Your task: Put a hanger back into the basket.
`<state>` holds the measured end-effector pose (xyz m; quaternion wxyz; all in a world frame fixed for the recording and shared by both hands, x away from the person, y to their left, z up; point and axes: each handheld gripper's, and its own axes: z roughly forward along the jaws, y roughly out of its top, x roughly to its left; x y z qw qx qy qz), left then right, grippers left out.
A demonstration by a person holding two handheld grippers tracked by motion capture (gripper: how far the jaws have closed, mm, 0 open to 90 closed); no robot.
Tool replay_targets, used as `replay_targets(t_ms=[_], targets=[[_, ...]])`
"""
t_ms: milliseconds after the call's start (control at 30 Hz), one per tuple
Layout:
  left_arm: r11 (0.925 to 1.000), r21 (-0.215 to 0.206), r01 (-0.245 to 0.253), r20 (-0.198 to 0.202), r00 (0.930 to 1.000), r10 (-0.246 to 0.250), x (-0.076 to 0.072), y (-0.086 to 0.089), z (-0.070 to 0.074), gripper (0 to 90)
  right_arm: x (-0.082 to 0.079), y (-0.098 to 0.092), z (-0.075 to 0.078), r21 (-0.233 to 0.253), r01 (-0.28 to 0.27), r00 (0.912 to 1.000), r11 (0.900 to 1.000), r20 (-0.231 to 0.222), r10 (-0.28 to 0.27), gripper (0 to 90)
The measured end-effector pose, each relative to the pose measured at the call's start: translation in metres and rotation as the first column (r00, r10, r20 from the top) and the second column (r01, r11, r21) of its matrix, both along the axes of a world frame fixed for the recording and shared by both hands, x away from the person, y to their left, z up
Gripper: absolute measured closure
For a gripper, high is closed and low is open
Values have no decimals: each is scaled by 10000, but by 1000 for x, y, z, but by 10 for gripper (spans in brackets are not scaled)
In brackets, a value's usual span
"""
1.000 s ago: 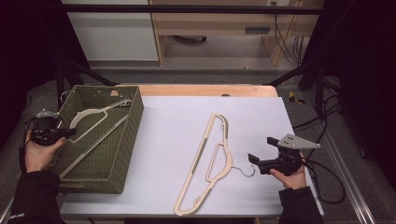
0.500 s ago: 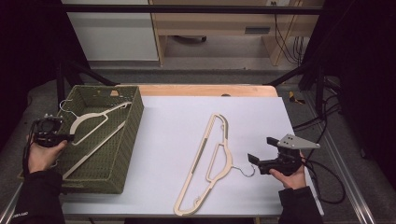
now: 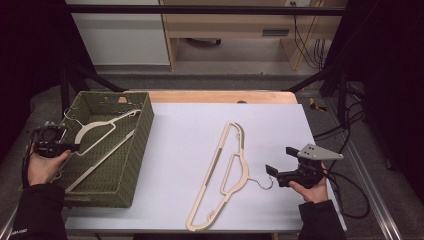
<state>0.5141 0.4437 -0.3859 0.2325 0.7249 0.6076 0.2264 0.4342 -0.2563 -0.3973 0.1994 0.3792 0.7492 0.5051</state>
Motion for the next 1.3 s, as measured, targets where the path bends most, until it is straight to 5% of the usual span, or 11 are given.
replay_targets(t_ms=[133,233,300,333,500,633,733,833,1067,1167,1300], targets=[[9986,-163,511,1017,9936,-492,-10,-10,21,607,-1,-1,1,-13,-24,10000,10000,70,24,14],[9935,-404,1063,2177,9714,-951,-22,-26,39,515,-1,0,0,-8,10,10000,10000,65,-9,18],[9870,-606,1487,2885,9492,-1253,-30,-40,50,463,-2,0,0,-21,-4,9999,10000,121,5,21],[9806,-607,1862,3274,9318,-1566,-35,-48,55,401,-2,0,0,-4,-20,9999,10000,137,20,22],[9534,-741,2924,4407,8672,-2317,-55,-82,68,324,-4,-1,0,-26,-131,9997,9999,201,131,35],[9141,-1238,3862,5092,8153,-2755,-68,-109,71,256,-4,0,-1,0,-176,9996,9998,211,176,46],[8920,-1336,4318,5333,7900,-3025,-76,-126,69,177,-2,2,-5,-94,-354,9994,9993,32,354,64],[8776,-1251,4628,5428,7724,-3299,-82,-141,64,150,-2,4,-7,-155,-396,9992,9991,-57,395,64],[8368,-1174,5348,5290,7468,-4030,-87,-179,51,140,-2,6,-9,-247,-455,9989,9987,-141,451,64],[8305,-920,5494,5238,7360,-4289,-94,-198,47,137,-2,7,-11,-222,-477,9987,9986,-192,473,63],[8036,-1119,5846,5325,7180,-4482,-104,-226,40,137,-2,8,-14,-328,-585,9981,9977,-217,578,63]])
